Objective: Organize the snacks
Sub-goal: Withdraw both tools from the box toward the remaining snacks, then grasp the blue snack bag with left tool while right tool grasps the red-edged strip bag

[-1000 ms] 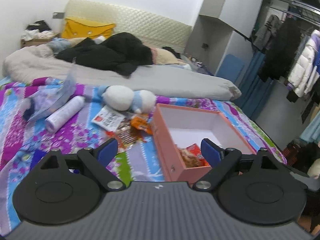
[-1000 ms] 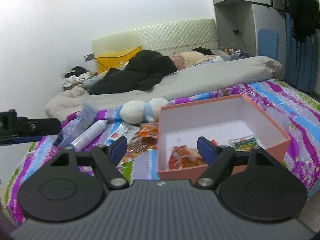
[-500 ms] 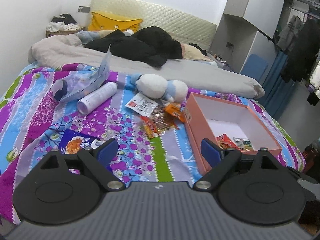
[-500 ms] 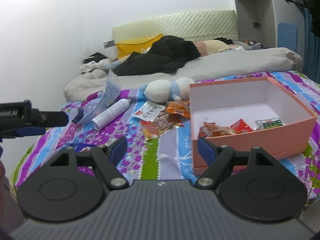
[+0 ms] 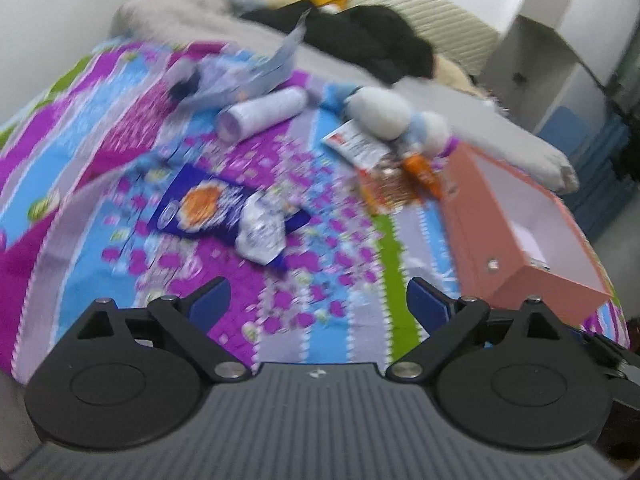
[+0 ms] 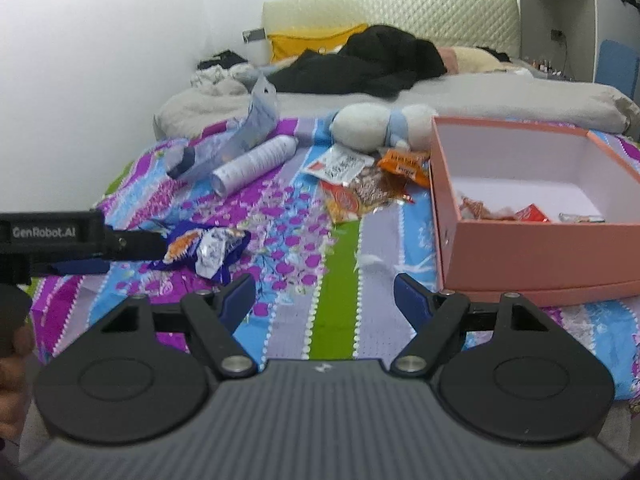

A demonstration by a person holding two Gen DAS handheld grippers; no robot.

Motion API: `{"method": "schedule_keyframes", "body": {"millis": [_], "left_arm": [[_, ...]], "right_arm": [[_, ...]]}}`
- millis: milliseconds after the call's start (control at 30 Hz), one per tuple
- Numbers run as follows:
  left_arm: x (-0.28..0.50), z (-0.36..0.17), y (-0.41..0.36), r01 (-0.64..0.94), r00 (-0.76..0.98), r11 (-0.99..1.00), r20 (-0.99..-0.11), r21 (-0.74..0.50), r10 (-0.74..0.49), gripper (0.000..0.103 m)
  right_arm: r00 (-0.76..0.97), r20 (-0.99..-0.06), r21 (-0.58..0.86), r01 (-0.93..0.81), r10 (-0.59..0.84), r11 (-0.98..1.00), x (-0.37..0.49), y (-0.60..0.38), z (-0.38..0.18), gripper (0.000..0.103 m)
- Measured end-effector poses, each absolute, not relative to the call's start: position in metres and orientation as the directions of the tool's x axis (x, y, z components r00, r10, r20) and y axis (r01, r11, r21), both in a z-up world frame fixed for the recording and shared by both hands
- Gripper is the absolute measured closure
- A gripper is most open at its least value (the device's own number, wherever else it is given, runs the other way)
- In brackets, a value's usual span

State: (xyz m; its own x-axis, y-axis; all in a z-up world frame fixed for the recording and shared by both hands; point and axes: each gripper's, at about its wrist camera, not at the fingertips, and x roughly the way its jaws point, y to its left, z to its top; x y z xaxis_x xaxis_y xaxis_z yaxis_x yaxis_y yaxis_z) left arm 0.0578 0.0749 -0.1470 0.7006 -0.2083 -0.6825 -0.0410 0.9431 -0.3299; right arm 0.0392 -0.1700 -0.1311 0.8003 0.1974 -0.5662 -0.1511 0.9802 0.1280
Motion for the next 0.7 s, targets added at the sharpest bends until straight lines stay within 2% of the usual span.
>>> {"method": "schedule_keyframes", "body": {"millis": [167,233,367,433,633,667,700], "left_arm": [[0.076,-0.176,0.087,-0.071,0.680,0.927,-0.698,-0.368,-0.225,0.006],[0.085,-0.186,0.091,-0.081,0.680,0.921,-0.697,-0.381,-0.229,0.006],[0.108,-0.208,0.095,-0.106,0.671,0.917,-0.708,-0.385,-0.220,0.006],[0.120,-0.217,0.098,-0.111,0.672,0.915,-0.708,-0.387,-0.217,0.006],[0.156,-0.245,0.103,-0.127,0.688,0.897,-0.688,-0.424,-0.228,0.006],[0.161,-0.248,0.103,-0.139,0.699,0.893,-0.681,-0.428,-0.218,0.006],[0.166,-0.250,0.104,-0.149,0.711,0.889,-0.672,-0.432,-0.207,0.006]], "right_arm": [[0.784,-0.594,0.098,-0.153,0.181,0.983,0.059,-0.161,-0.146,0.026],[0.776,-0.607,0.078,-0.153,0.169,0.985,0.071,-0.156,-0.153,0.031],[0.771,-0.620,0.039,-0.156,0.147,0.987,0.098,-0.149,-0.166,0.031],[0.764,-0.631,0.022,-0.159,0.137,0.987,0.112,-0.145,-0.171,0.039],[0.767,-0.630,-0.039,-0.190,0.123,0.981,0.155,-0.136,-0.189,0.042],[0.766,-0.632,-0.045,-0.190,0.119,0.981,0.162,-0.135,-0.193,0.045],[0.765,-0.634,-0.053,-0.186,0.111,0.981,0.170,-0.134,-0.199,0.053]]}}
